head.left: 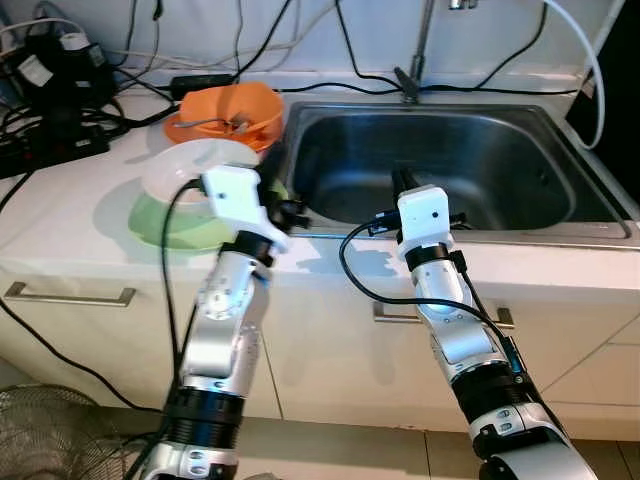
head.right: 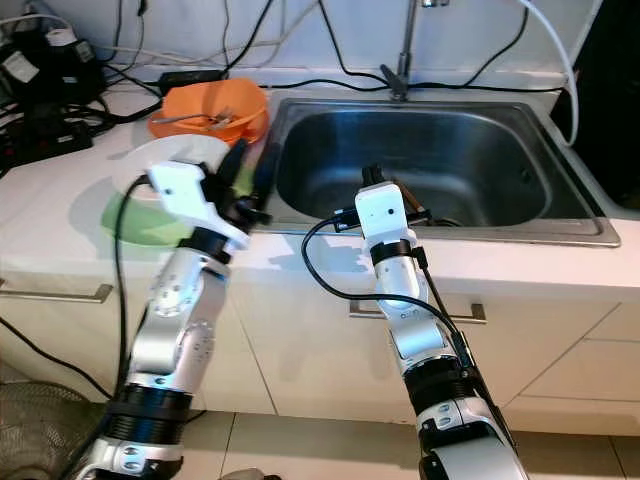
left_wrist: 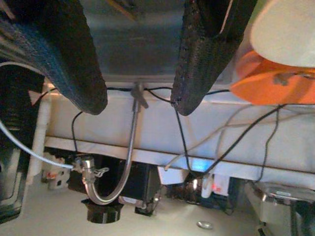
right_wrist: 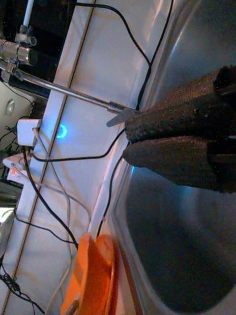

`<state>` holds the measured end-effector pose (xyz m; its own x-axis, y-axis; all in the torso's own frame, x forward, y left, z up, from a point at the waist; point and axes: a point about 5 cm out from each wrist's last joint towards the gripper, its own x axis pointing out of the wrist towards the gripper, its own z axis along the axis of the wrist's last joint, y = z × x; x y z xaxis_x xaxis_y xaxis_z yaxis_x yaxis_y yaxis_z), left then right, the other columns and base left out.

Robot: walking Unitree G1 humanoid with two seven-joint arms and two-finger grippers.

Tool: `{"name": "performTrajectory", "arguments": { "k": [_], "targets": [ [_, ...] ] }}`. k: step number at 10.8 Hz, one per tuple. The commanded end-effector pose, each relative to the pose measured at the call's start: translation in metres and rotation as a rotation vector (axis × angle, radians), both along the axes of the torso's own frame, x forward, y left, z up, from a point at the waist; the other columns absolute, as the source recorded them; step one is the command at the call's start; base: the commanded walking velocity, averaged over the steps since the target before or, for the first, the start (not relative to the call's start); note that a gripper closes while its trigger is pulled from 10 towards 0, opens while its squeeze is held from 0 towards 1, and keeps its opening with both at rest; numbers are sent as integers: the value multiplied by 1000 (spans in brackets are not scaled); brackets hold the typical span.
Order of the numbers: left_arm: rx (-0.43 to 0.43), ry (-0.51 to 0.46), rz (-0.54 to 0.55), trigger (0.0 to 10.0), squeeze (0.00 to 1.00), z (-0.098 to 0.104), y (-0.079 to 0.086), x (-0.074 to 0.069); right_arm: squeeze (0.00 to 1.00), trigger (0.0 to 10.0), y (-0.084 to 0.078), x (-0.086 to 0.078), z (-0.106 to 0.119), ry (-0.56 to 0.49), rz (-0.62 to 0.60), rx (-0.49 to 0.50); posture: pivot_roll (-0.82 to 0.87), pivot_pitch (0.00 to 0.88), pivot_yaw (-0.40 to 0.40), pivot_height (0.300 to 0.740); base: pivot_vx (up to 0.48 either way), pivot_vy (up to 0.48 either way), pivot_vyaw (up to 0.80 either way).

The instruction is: Kitchen organization

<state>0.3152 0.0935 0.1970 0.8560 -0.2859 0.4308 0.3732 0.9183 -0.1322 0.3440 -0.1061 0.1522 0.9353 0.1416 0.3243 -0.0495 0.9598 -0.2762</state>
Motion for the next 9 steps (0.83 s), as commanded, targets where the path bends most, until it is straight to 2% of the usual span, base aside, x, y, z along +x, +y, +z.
{"name": "performTrajectory", "arguments": {
  "k": [1,3,5,7,9],
  "targets": [
    [22,-9,31,10000,0,0,2,1,0,10000,-11,1,4,-11,-48,19,95,0,55,740,0,0,0],
    [67,-13,66,10000,0,-4,7,0,0,10000,-30,1,12,-46,-129,59,90,0,58,740,0,0,0],
    [121,-8,137,10000,0,-14,16,-3,0,10000,-54,-8,19,-95,-208,106,85,0,58,740,0,0,0],
    [155,4,182,10000,0,-22,23,-4,0,10000,-60,-18,13,-87,-216,145,84,0,58,740,0,0,0],
    [180,24,193,10000,0,-32,23,-3,0,10000,-55,-28,5,-73,-177,161,76,0,63,740,0,0,0]
  ]
}}
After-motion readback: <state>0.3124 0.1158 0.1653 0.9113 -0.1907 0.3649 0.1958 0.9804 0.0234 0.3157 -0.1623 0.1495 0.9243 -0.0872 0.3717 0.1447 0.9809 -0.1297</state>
